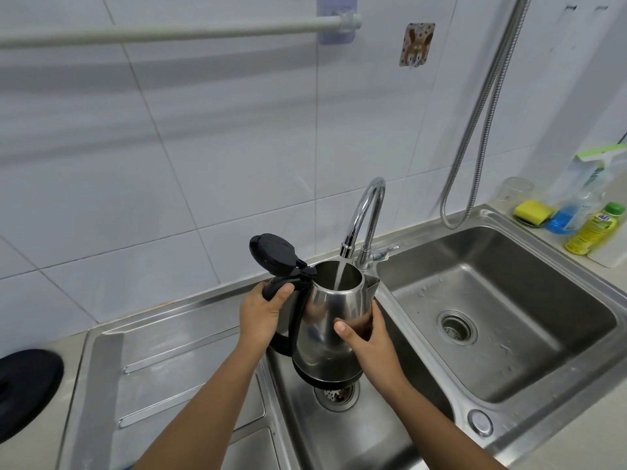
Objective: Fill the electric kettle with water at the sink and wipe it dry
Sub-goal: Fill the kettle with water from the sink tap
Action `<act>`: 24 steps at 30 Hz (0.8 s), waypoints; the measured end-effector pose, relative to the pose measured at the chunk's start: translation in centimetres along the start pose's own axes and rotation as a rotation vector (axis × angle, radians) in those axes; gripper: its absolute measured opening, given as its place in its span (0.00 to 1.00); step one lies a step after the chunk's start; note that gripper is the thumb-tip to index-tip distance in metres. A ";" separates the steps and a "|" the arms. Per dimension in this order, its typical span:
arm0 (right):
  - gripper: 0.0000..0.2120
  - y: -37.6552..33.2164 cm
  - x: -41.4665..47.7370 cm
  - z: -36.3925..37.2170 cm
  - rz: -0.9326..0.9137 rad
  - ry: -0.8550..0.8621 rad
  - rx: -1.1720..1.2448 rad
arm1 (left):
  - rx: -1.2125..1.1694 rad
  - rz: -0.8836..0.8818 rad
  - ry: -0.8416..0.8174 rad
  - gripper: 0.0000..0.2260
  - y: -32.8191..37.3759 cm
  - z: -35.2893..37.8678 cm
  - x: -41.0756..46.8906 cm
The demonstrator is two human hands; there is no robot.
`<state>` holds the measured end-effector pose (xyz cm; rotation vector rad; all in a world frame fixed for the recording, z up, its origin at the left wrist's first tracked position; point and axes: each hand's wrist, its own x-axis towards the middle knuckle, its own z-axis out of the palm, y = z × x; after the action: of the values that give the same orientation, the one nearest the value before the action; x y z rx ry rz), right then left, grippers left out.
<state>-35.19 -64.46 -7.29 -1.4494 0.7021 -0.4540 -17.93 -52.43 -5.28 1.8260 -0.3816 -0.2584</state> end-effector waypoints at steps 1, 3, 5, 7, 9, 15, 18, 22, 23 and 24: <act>0.57 0.1 0.0 0.0 0.004 -0.002 0.003 | 0.000 -0.002 0.002 0.08 0.0 0.0 0.0; 0.57 0.1 0.0 0.0 0.008 -0.009 0.003 | 0.009 -0.004 0.003 0.08 -0.1 0.0 0.0; 0.57 0.2 -0.1 -0.1 0.008 -0.012 0.002 | 0.014 -0.007 0.003 0.08 -0.1 0.0 -0.1; 0.57 0.3 -0.1 -0.1 0.015 -0.013 0.000 | 0.021 -0.014 0.002 0.08 -0.2 0.0 0.0; 0.56 0.3 -0.2 -0.2 0.018 -0.014 0.000 | 0.028 -0.020 0.001 0.08 -0.2 0.1 0.0; 0.58 0.3 -0.3 -0.2 0.022 -0.019 -0.002 | 0.021 -0.025 -0.001 0.08 -0.2 0.2 -0.1; 0.58 0.2 -0.3 -0.3 0.025 -0.013 -0.006 | 0.024 -0.029 0.003 0.09 -0.2 0.3 -0.1; 0.58 0.2 -0.3 -0.4 0.022 -0.011 -0.018 | 0.027 -0.028 -0.002 0.09 -0.2 0.5 0.1; 0.58 0.2 -0.3 -0.4 0.024 -0.010 -0.016 | 0.032 -0.025 -0.003 0.09 -0.2 0.5 0.1; 0.59 0.2 -0.3 -0.5 0.025 -0.010 -0.014 | 0.036 -0.022 -0.004 0.09 -0.2 0.5 0.1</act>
<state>-35.76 -64.59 -7.44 -1.4534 0.7154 -0.4229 -18.00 -52.86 -5.65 1.8664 -0.3715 -0.2712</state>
